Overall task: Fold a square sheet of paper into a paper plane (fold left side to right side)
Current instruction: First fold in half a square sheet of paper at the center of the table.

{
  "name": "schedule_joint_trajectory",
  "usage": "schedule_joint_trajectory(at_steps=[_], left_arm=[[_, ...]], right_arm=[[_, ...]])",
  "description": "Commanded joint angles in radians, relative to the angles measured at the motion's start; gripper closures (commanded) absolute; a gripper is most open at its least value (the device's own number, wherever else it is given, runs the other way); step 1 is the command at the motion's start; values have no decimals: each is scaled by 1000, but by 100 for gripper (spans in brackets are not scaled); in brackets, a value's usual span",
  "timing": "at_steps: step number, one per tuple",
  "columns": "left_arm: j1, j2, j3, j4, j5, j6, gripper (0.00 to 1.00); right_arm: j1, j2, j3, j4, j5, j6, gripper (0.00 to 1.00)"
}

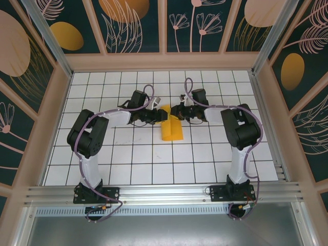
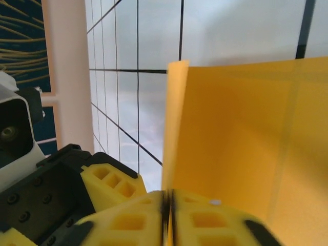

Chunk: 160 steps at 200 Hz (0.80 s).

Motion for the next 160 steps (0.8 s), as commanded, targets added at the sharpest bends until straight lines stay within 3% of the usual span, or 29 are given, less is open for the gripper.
schedule_joint_trajectory(at_steps=[1,16,59,134,160], left_arm=[[-5,-43,19,-39,-49,33,49],[-4,-76,15,-67,-98,44,47],[-5,-116,-2,-142,-248,48,42],[-41,41,76,-158,-266,-14,36],[-57,77,102,-165,-258,-20,41]], right_arm=[[-9,-11,23,-39,9,-38,93],[-21,-23,28,-84,30,-73,97],[-57,-47,33,-190,95,-150,96],[-66,-51,22,-235,139,-186,93],[-67,-51,20,-236,142,-192,92]])
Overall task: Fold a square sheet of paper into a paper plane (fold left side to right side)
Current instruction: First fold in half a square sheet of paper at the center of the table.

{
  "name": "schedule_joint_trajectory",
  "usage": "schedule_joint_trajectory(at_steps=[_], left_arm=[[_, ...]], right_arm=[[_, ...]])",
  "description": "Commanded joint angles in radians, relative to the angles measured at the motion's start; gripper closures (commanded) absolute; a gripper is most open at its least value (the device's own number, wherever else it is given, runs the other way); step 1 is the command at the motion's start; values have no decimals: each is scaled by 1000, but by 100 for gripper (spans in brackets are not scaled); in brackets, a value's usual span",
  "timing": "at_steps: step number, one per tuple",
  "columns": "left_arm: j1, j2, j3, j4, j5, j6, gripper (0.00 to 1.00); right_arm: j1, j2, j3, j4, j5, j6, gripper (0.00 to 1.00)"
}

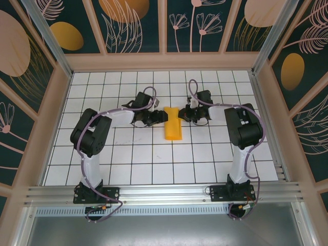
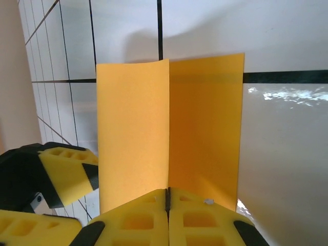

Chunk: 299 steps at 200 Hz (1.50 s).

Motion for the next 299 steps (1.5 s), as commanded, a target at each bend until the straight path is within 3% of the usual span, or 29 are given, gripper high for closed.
schedule_joint_trajectory(at_steps=[1,16,51,104,168,299], left_arm=[[-16,32,45,-25,-3,-16,41],[-24,50,62,-38,-12,-15,44],[-33,81,77,-68,-39,-12,50],[-63,120,133,-129,-88,1,49],[-98,161,208,-240,-174,40,47],[-133,237,320,-354,-219,93,42]], right_arm=[[-6,-47,11,-25,13,-27,92],[-7,-49,5,-15,9,-29,89],[-14,-85,2,-25,18,-40,72],[-61,-215,-47,-167,220,-131,47],[-95,-268,-122,-187,285,-159,45],[-95,-274,-157,-158,251,-150,41]])
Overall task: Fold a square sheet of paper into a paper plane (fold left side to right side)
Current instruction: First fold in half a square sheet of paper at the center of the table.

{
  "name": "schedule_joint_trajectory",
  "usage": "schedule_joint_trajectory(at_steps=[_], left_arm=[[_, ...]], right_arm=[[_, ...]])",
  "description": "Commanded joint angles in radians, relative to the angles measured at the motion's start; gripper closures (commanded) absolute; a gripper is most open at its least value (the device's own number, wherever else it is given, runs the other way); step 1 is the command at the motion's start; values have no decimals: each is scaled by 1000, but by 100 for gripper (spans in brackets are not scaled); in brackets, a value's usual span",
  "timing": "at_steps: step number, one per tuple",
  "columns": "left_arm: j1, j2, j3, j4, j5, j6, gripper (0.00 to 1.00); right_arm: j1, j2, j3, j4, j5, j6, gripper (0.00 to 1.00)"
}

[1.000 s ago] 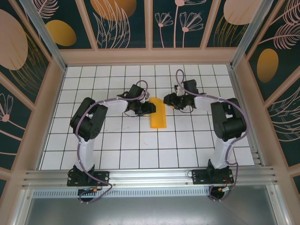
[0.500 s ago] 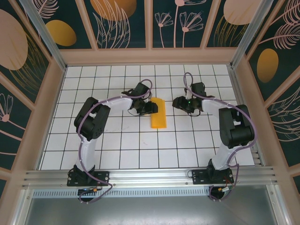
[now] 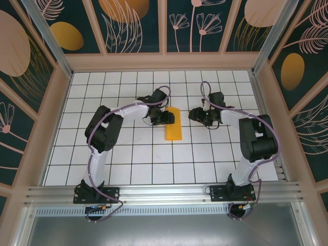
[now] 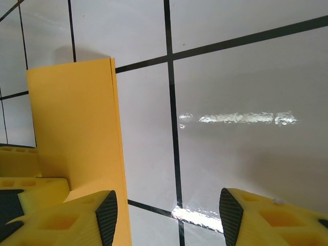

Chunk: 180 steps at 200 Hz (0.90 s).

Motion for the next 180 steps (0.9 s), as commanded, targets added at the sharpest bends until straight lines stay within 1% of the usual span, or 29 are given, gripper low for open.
schedule_joint_trajectory(at_steps=[1,25,66,180], left_arm=[[-25,81,4,13,-15,29,42],[-26,89,11,9,-15,31,42],[-26,99,21,1,-16,36,41],[-27,121,32,-14,-18,52,41]], right_arm=[[-3,-34,-15,10,-13,-7,41],[-2,-37,-20,15,-22,-1,41],[0,-42,-38,67,-87,31,40],[5,-40,-38,60,-86,31,40]])
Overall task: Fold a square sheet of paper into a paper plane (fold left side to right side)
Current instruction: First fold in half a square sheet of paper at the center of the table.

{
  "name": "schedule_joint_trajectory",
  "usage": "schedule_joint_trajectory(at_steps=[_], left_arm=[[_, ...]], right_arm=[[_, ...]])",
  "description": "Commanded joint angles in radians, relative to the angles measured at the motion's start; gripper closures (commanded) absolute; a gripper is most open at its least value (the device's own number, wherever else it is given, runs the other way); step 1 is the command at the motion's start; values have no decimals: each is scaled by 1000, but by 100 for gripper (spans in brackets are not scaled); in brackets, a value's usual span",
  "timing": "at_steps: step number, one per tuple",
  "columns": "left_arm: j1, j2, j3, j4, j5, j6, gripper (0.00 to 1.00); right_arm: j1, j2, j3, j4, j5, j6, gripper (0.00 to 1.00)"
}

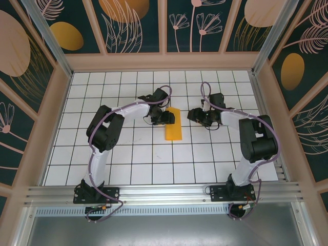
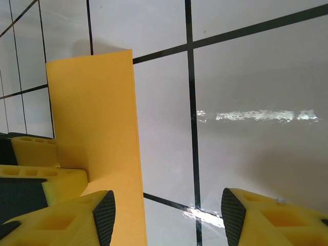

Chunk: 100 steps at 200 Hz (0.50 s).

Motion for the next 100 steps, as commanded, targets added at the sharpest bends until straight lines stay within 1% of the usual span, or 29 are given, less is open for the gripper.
schedule_joint_trajectory(at_steps=[1,30,66,100], left_arm=[[-26,99,-10,38,-10,26,41],[-25,100,-8,39,-13,23,41],[-26,101,-11,37,-15,23,41],[-25,101,-10,37,-17,24,41]], right_arm=[[4,-32,-11,18,-27,4,40],[11,-25,-8,23,-38,8,40],[32,-12,-1,41,-69,24,47],[52,4,10,42,-64,28,47]])
